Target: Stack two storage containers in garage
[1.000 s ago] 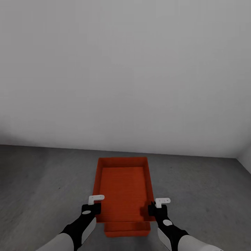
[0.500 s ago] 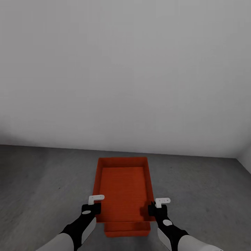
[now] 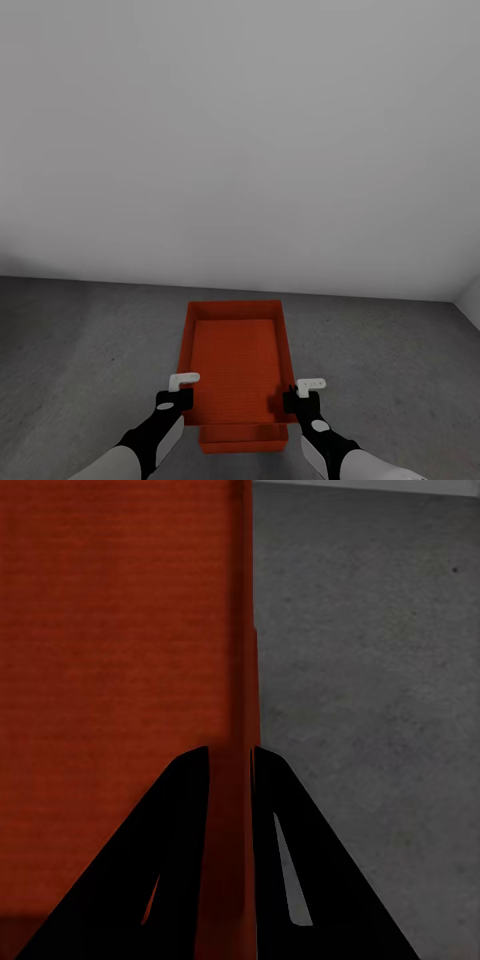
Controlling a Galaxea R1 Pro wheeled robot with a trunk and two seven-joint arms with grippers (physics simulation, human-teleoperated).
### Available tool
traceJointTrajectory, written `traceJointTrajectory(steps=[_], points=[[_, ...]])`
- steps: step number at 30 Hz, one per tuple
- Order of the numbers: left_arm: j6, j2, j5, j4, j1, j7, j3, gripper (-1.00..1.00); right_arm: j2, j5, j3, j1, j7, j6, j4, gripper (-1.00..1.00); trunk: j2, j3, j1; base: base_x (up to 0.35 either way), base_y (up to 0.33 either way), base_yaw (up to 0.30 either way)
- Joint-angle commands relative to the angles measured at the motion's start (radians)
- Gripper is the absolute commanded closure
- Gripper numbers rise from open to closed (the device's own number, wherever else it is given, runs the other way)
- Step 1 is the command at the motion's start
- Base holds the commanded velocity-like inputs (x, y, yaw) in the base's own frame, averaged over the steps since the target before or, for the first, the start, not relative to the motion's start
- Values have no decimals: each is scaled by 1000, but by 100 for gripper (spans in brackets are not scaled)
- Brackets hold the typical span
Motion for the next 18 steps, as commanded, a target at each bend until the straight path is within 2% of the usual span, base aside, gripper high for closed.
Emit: traceJointTrajectory(steps=[1,18], points=[[4,3,-9,-6,-1,11,50,100,-10,-12,-10,0,1,-4,13,100,-1,-1,0,0,0,0],[4,3,-9,-6,-2,11,50,100,-10,-12,-11,0,1,-3,13,100,-1,-24,0,0,0,0]])
